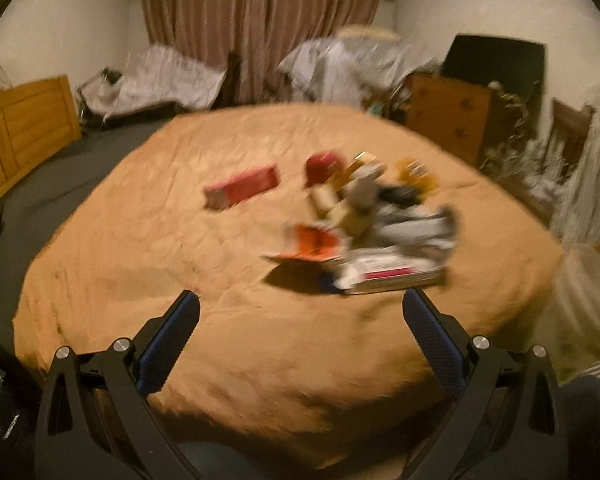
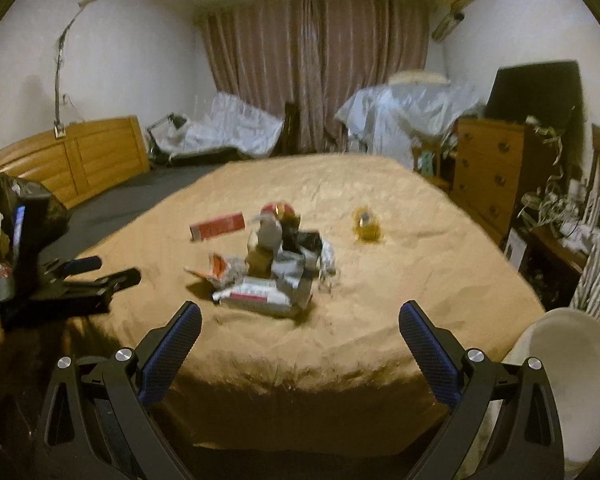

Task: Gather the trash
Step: 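Grasp the orange paper cup with the left tool while the right tool grasps the white medicine box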

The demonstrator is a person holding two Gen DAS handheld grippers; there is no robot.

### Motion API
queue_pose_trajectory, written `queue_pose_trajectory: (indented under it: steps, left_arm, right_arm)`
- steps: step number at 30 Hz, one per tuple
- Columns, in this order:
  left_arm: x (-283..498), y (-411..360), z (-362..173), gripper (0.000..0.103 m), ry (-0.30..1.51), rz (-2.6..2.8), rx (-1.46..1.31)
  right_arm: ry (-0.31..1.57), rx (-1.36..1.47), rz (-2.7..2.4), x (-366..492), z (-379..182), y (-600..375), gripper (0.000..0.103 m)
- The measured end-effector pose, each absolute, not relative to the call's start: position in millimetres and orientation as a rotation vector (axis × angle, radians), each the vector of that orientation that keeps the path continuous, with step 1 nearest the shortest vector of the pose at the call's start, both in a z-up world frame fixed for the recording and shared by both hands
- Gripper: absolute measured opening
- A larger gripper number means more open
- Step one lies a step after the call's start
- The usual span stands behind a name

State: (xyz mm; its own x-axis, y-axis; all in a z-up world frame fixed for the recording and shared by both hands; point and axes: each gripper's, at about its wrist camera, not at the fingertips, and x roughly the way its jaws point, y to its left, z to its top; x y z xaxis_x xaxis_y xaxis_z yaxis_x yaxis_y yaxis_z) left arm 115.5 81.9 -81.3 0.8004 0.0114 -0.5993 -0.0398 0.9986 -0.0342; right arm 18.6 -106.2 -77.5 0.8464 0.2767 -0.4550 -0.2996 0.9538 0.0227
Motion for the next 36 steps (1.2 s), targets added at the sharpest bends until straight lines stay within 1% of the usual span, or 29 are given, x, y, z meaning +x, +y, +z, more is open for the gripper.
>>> queue_pose_trajectory:
  steps: [4, 7, 10, 12, 15, 17, 22, 24, 26, 28, 32, 36]
  left_arm:
    - [163.9, 94.1, -111.0, 0.098, 0.755, -0.041, -0.114]
    - [198.9, 110.0, -136.4, 0.098, 0.882, -0.125, -0.342]
    - [218.0, 108.9, -145.6, 0.098, 0.883, -0.118, -0.384]
    - [231.3, 103.2, -151.2, 0.098, 0.898, -0.122, -0.352]
    - [246.4, 100.5, -157.7, 0.098, 0.916, -0.065, -0.229]
    - [249.1, 114.7, -156.4, 0.098, 0.901, -0.011, -0.181]
    - [243.7, 193.2, -153.5, 0.098, 0.867, 0.21, -0.19]
    - [239.7, 213.7, -150.3, 0.098, 0.862, 0.277, -0.186]
    - [233.6, 232.9, -144.9, 0.098, 0.851, 0.289, -0.244]
    - [228.3, 236.5, -139.1, 0.098, 0.831, 0.263, -0.277]
    - [233.1, 220.4, -133.4, 0.098, 0.837, 0.103, -0.385]
    - [253.6, 207.2, -130.3, 0.098, 0.834, 0.069, -0.448]
  right_arm:
    - [0.562, -0.05, 0.344, 53.6, -104.7, -97.2, 0.099]
    - [0.639, -0.053, 0.387, 80.2, -125.3, -92.4, 0.099]
    - [0.687, -0.042, 0.412, 101.9, -141.7, -88.3, 0.099]
    - [0.713, -0.04, 0.413, 115.6, -151.5, -85.1, 0.099]
    - [0.737, -0.025, 0.422, 127.9, -160.6, -82.4, 0.099]
    - [0.748, -0.024, 0.423, 131.8, -163.9, -81.8, 0.099]
    - [0.78, -0.065, 0.46, 145.8, -177.2, -74.1, 0.099]
    - [0.783, -0.095, 0.501, 154.7, -178.4, -66.7, 0.099]
    - [0.779, -0.131, 0.546, 162.7, -175.8, -58.0, 0.099]
    - [0.761, -0.197, 0.612, 173.3, -172.3, -43.6, 0.099]
    - [0.763, -0.312, 0.747, 194.7, -170.5, -18.2, 0.098]
    - [0.813, -0.45, 0.855, 229.1, -176.1, 7.7, 0.095]
